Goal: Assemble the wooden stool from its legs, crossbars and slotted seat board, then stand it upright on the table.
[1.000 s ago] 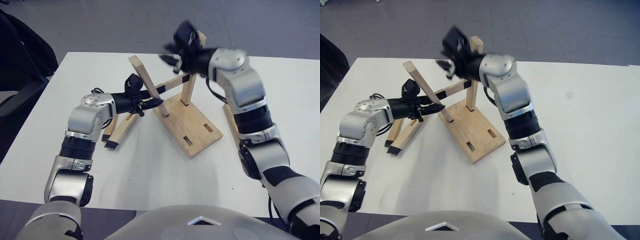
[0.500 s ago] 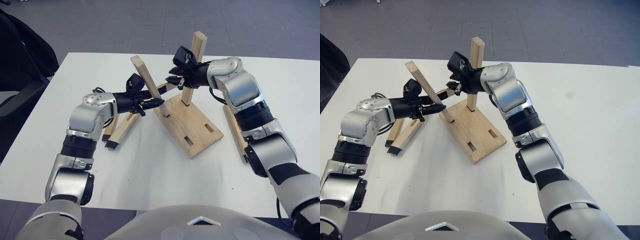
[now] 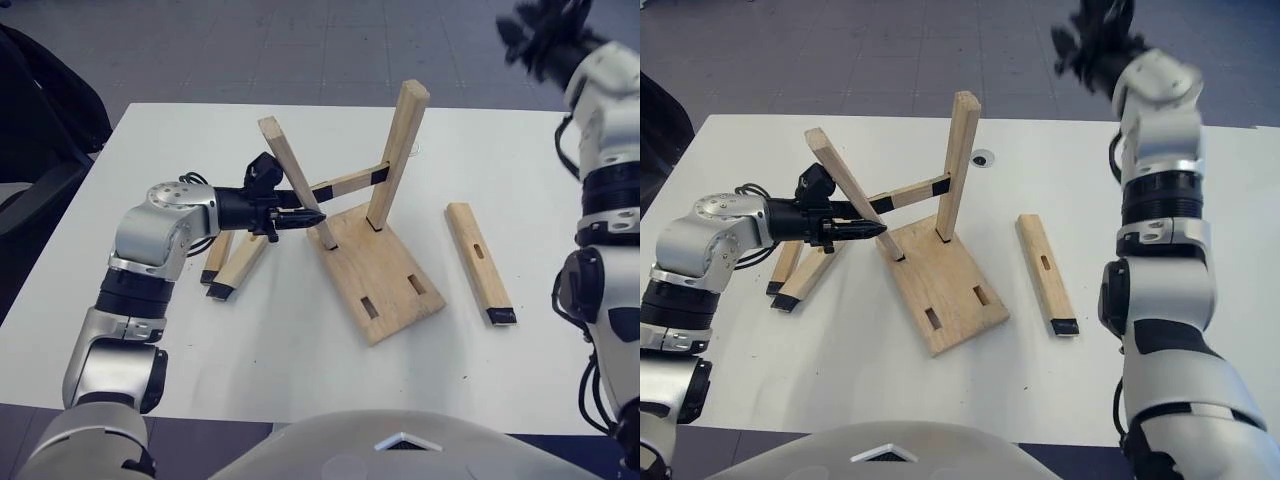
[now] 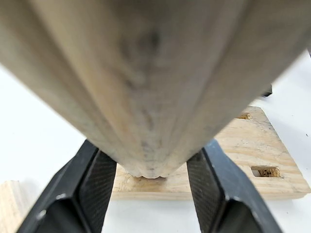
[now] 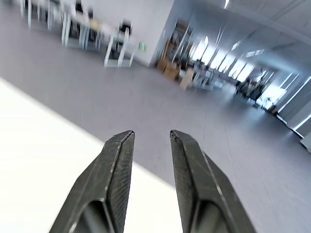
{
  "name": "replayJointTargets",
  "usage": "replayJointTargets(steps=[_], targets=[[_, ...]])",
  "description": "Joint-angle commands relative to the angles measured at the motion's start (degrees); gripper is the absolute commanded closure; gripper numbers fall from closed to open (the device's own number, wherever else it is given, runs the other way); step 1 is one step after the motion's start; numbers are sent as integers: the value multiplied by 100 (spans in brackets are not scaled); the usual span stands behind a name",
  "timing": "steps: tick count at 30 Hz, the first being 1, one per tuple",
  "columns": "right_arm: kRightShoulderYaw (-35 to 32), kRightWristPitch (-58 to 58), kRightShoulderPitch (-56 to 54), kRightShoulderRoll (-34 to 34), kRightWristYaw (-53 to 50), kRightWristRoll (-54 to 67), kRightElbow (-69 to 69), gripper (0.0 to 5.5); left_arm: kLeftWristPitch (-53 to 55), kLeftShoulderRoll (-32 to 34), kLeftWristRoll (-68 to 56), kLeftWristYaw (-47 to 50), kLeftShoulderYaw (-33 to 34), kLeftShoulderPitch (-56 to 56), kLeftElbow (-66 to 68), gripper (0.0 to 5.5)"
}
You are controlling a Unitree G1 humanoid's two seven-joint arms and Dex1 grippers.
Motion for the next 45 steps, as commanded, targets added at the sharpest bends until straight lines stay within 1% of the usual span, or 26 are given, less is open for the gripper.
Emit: replayJointTargets(steps=[1,2,5,6,9,13,15,17,19,20,21,22,25,28,31,34,36,38,40,41,43,45], targets=[[41,-665,127,-105,-114,-169,1100,436,328,-68,485,131,-479,287,412,346],[-24,-753,153,-151,-141,-134,1247,440,259,-110,485,166,-483,355,365,346],[-273,-772,214,-179,-18,112,1419,494,-175,-208,554,295,-433,622,286,346],[-357,-692,246,-141,82,218,1429,504,-428,-277,577,325,-396,710,320,346],[-405,-547,368,-17,348,336,1429,504,-821,-404,608,420,-347,864,375,346],[-40,-499,655,323,799,143,1313,504,-985,-481,700,519,-366,875,463,346],[284,-287,815,852,1378,321,306,504,-972,-489,722,506,-400,865,485,346],[674,531,1206,1302,2011,944,-1881,504,-954,-486,738,461,-432,841,499,346],[1130,1723,1592,1451,2353,1824,-4342,504,-939,-468,759,468,-444,815,520,346],[1290,2255,1746,1426,2402,2236,-5257,504,-927,-462,789,483,-469,789,541,346],[1380,2657,1871,1385,2416,2550,-5866,504,-932,-478,799,492,-480,767,561,346],[1416,2824,2027,1331,2410,2599,-6098,504,-930,-518,791,511,-491,745,570,346],[1339,2818,2276,1160,2308,2145,-5815,504,-914,-599,744,569,-488,772,526,346],[1017,2720,2237,954,2042,1684,-5041,504,-966,-554,792,532,-520,775,508,346],[550,2469,2228,644,1467,1304,-4186,504,-611,-551,852,537,-695,538,490,346],[319,2465,2377,558,1197,1284,-4019,504,-250,-631,773,641,-742,345,358,346],[407,2672,2651,464,1165,1236,-4120,504,-206,-708,757,712,-686,256,398,346],[731,2901,3088,202,1298,1044,-4279,504,-274,-751,765,740,-608,211,550,346],[909,2953,3373,-3,1424,940,-4301,504,-413,-813,760,758,-517,203,730,346],[929,2981,3436,-46,1455,940,-4302,504,-546,-850,768,736,-492,202,793,310],[982,3068,3529,-118,1524,955,-4353,504,-741,-1010,714,769,-334,183,885,279],[1086,3059,3624,-245,1656,927,-4352,504,-810,-1170,513,737,-44,152,796,250]])
